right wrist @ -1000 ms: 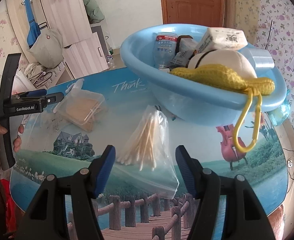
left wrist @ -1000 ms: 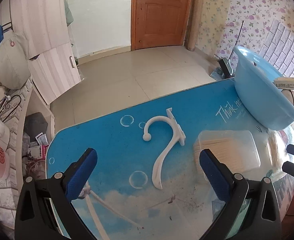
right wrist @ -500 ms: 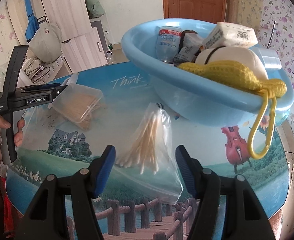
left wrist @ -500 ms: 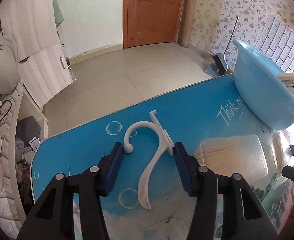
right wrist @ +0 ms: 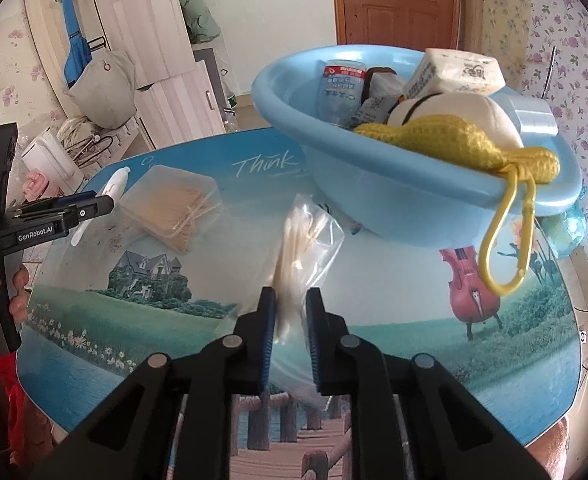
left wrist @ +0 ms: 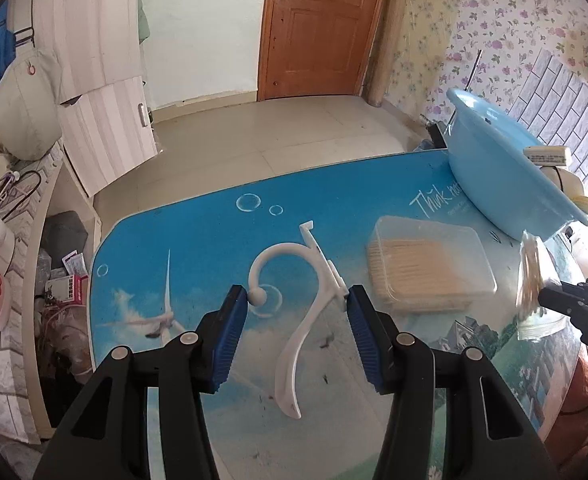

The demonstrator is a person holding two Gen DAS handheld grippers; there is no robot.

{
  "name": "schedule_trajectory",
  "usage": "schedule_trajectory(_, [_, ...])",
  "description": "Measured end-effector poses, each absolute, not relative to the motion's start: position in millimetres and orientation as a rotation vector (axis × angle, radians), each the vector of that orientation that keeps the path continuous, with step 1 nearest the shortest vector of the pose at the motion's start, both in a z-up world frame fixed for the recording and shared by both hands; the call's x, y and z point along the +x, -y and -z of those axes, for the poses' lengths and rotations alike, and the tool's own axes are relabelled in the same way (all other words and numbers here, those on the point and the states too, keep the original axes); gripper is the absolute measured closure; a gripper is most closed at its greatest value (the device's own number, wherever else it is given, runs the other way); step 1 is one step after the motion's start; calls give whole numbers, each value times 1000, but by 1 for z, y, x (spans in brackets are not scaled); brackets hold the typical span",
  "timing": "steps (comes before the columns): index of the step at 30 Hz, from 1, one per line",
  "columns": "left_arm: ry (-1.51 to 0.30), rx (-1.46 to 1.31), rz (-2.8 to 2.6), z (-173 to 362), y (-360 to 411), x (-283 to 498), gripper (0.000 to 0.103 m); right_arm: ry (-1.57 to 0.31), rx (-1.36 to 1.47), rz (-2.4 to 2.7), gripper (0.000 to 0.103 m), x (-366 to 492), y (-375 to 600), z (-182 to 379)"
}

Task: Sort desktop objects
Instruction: 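Lift the swab bag with the right tool while the left tool lifts the hook toward the basin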

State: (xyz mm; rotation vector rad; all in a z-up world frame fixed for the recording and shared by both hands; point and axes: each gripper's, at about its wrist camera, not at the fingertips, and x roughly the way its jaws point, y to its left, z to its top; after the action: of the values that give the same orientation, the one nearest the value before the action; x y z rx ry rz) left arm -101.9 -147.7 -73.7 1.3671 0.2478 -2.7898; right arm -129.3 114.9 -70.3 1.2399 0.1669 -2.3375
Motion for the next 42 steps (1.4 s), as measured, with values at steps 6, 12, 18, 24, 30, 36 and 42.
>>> schedule_trajectory(6, [-262,1333,2820,59,135,-64,52,-126,1203,2337,89,-117,-127,62])
schedule_trajectory(12, [-243,1331,2904,40,100,-42,52,-113,1179,2348,89,-105,-140,57])
schedule_trajectory(18, [-234,1386,2952,41,63,-37,52,-102,1157,2375,89,-99,-151,50])
schedule_trajectory(24, [-200,1471,2956,55,38,-41,52,-115,1187,2364,89,-97,-156,54])
schedule_trajectory(30, [-178,1506,2946,62,32,-45,52,-114,1204,2360,89,-98,-160,59])
schedule_trajectory(36, [-179,1543,2919,73,33,-46,52,-127,1219,2336,86,-97,-156,65])
schedule_trajectory(42, [-149,1567,2916,78,28,-46,52,-114,1224,2322,79,-98,-153,67])
